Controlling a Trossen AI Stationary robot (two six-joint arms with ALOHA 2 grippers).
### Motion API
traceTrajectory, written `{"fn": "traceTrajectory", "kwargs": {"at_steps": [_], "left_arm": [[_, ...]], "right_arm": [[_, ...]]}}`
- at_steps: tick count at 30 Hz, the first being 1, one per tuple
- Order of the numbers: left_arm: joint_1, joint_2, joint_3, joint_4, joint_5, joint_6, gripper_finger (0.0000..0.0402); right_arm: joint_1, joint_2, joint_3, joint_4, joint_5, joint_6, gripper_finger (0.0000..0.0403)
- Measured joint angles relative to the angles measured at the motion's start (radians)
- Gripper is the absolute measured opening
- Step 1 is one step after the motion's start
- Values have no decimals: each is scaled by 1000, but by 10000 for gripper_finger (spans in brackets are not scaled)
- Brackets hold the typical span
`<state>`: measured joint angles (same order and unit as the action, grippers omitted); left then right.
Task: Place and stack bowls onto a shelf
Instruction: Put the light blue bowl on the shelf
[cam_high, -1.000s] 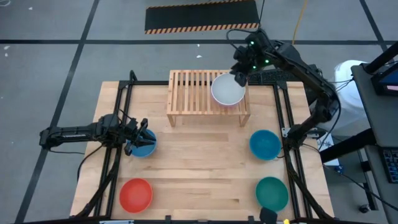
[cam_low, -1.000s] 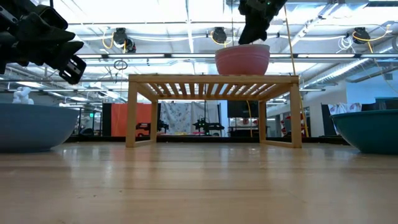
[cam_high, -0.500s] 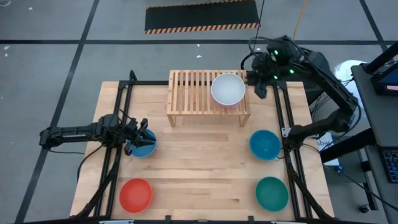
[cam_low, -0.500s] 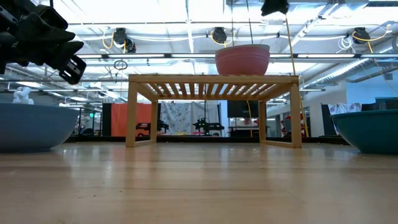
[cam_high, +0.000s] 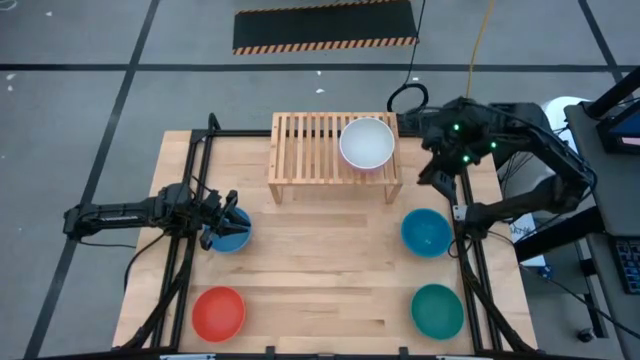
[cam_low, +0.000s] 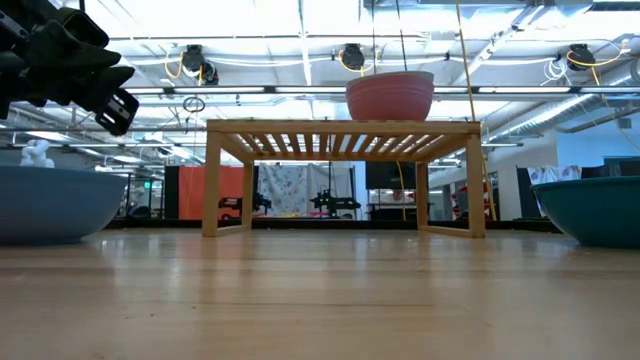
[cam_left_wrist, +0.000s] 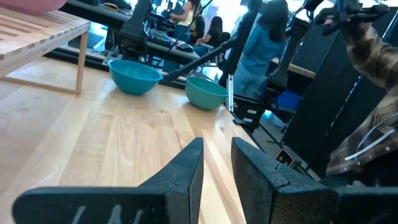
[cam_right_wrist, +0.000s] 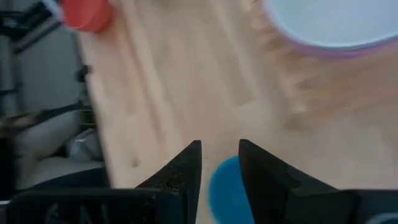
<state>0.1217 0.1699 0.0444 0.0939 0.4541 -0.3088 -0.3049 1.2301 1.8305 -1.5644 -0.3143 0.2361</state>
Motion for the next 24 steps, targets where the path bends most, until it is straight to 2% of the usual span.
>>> {"fn": "traceTrajectory", "kwargs": {"at_steps": [3,9,14,20,24], "left_arm": [[0,0,0,0,0,0,88],[0,0,0,23,0,-46,88],[0,0,0,94,-1,-234,88],[0,0,0,158,-2,-383,88],[0,0,0,164,-3,-409,88]], "right_arm": [[64,2,-11,3,-48,64,102],[138,5,-74,19,-53,93,102],[144,5,-133,51,-53,57,102],[143,4,-179,63,-53,54,102],[143,5,-195,63,-53,45,102]]}}
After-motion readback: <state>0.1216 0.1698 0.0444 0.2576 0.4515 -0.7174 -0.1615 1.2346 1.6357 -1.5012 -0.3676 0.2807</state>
